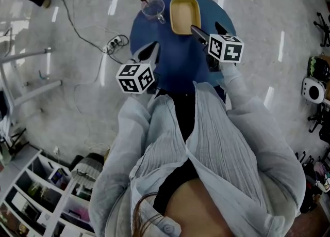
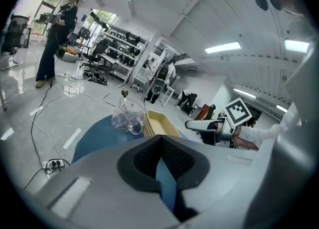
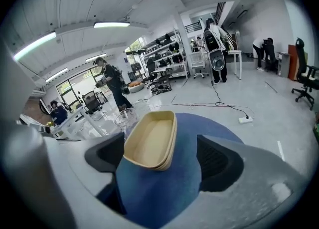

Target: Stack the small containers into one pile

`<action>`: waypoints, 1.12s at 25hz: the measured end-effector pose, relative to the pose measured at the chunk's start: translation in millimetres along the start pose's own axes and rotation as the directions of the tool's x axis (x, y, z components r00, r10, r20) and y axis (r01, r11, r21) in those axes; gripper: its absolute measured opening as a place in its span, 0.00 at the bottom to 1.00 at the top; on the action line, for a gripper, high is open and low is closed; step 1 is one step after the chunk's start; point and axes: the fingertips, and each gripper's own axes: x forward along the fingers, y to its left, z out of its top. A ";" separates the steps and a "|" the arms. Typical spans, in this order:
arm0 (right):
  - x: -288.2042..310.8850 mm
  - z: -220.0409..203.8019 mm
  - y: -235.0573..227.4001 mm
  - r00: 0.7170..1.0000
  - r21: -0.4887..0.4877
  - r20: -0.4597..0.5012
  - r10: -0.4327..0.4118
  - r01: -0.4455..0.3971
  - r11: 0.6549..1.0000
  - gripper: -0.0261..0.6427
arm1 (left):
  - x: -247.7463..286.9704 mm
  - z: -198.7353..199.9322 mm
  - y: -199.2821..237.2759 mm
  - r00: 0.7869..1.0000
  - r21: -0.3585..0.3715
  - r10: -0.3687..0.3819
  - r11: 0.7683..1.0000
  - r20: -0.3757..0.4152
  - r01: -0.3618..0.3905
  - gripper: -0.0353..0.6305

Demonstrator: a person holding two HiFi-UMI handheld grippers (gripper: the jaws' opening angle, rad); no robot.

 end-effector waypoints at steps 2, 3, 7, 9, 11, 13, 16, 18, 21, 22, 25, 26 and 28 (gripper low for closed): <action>-8.8 4.5 -2.0 1.000 0.017 0.020 0.003 -0.003 1.000 0.72 | -0.8 6.7 -5.1 1.000 0.006 -0.013 1.000 0.014 0.013 0.07; -14.0 7.3 -2.7 0.999 0.018 0.032 0.000 -0.001 1.000 0.72 | -2.1 9.4 -7.6 1.000 0.013 -0.019 1.000 0.018 0.018 0.07; -38.2 17.1 -4.4 0.997 0.061 0.082 0.000 -0.005 0.998 0.72 | -5.8 15.6 -17.4 0.999 0.038 -0.040 0.999 0.021 0.040 0.07; -49.2 20.4 -4.7 0.994 0.083 0.107 0.000 -0.009 0.996 0.72 | -7.2 19.7 -21.2 0.999 0.052 -0.050 0.997 0.023 0.048 0.07; -60.7 22.4 -4.3 0.991 0.091 0.131 -0.004 -0.008 0.996 0.72 | -8.2 25.9 -26.3 0.998 0.072 -0.062 0.996 0.027 0.060 0.07; -73.3 22.5 -3.8 0.988 0.094 0.153 -0.010 -0.004 0.996 0.72 | -8.3 31.7 -33.2 0.997 0.095 -0.078 0.993 0.030 0.075 0.07; -92.9 22.3 -4.1 0.981 0.085 0.190 -0.033 0.017 0.996 0.71 | -6.2 40.2 -44.4 0.993 0.134 -0.111 0.985 0.033 0.105 0.07; -106.3 23.3 -3.1 0.976 0.066 0.215 -0.046 0.033 0.997 0.69 | -5.1 44.7 -52.3 0.991 0.149 -0.129 0.981 0.036 0.123 0.07; -125.8 25.3 0.3 0.968 0.017 0.248 -0.044 0.041 0.999 0.63 | -2.8 49.6 -66.3 0.987 0.169 -0.157 0.974 0.038 0.148 0.07; -131.5 25.6 0.8 0.965 0.004 0.258 -0.043 0.044 0.999 0.60 | -0.7 51.6 -71.3 0.985 0.179 -0.171 0.970 0.037 0.162 0.07; -146.6 25.6 2.2 0.956 -0.032 0.288 -0.049 0.061 0.998 0.53 | 3.4 55.7 -83.6 0.978 0.215 -0.207 0.957 0.034 0.195 0.07; -151.6 25.5 2.8 0.953 -0.046 0.299 -0.057 0.074 0.996 0.49 | 3.5 56.0 -87.1 0.976 0.225 -0.217 0.953 0.035 0.203 0.07; -161.2 24.1 2.4 0.945 -0.065 0.318 -0.077 0.103 0.993 0.38 | 3.8 55.6 -94.4 0.971 0.236 -0.236 0.946 0.038 0.220 0.07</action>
